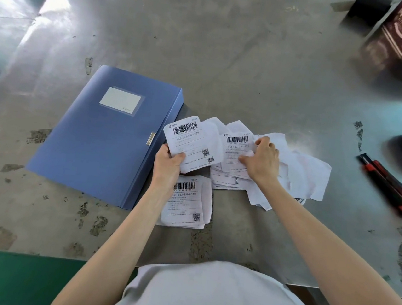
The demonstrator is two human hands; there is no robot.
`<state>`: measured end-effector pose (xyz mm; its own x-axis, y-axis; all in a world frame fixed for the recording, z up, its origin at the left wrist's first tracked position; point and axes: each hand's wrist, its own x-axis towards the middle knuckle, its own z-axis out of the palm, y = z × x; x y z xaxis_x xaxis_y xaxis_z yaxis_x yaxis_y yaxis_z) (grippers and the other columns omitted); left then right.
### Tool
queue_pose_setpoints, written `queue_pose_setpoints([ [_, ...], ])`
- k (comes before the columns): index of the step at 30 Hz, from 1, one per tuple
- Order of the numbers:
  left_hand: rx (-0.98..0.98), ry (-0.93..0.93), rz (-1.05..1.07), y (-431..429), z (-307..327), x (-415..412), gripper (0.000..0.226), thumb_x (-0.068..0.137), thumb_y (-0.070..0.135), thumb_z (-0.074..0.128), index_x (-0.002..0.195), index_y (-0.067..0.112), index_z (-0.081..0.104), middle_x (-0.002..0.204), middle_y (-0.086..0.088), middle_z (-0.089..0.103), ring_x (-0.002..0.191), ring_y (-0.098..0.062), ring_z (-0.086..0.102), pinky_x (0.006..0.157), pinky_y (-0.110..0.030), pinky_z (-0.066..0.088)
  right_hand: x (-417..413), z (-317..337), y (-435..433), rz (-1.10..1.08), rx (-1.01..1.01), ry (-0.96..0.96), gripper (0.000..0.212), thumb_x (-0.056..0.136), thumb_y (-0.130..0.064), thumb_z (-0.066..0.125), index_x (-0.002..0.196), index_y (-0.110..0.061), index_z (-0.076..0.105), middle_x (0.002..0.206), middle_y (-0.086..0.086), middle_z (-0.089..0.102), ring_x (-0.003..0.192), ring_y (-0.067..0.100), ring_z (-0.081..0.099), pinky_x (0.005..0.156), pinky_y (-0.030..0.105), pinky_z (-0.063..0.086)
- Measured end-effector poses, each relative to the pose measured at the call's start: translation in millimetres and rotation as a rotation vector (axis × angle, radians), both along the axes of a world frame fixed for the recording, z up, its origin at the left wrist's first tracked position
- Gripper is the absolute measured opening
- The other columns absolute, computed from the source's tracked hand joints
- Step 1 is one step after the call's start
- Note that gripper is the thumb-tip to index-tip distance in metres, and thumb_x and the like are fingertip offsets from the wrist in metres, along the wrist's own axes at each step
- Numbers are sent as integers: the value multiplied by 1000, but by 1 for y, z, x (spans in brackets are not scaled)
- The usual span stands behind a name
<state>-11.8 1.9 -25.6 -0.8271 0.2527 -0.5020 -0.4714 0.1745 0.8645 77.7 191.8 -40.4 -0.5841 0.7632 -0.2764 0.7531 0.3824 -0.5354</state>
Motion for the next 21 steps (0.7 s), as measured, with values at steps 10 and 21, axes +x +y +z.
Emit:
queue_pose_setpoints([
  [10, -22, 25, -42, 3, -2, 0, 25, 93, 4, 52, 115, 15, 57, 109, 6, 68, 102, -12, 65, 68, -24, 57, 4, 7, 9, -225, -204, 338, 15, 83, -4, 60, 96, -8, 64, 85, -2, 61, 83, 16, 56, 75, 26, 44],
  [21, 29, -32, -131, 17, 7, 6, 26, 93, 5, 50, 117, 11, 57, 117, -3, 67, 109, -22, 63, 96, -49, 50, -2, 36, -21, -144, -784, 565, 36, 79, 14, 43, 75, -12, 68, 62, 2, 59, 51, 11, 47, 56, 25, 45],
])
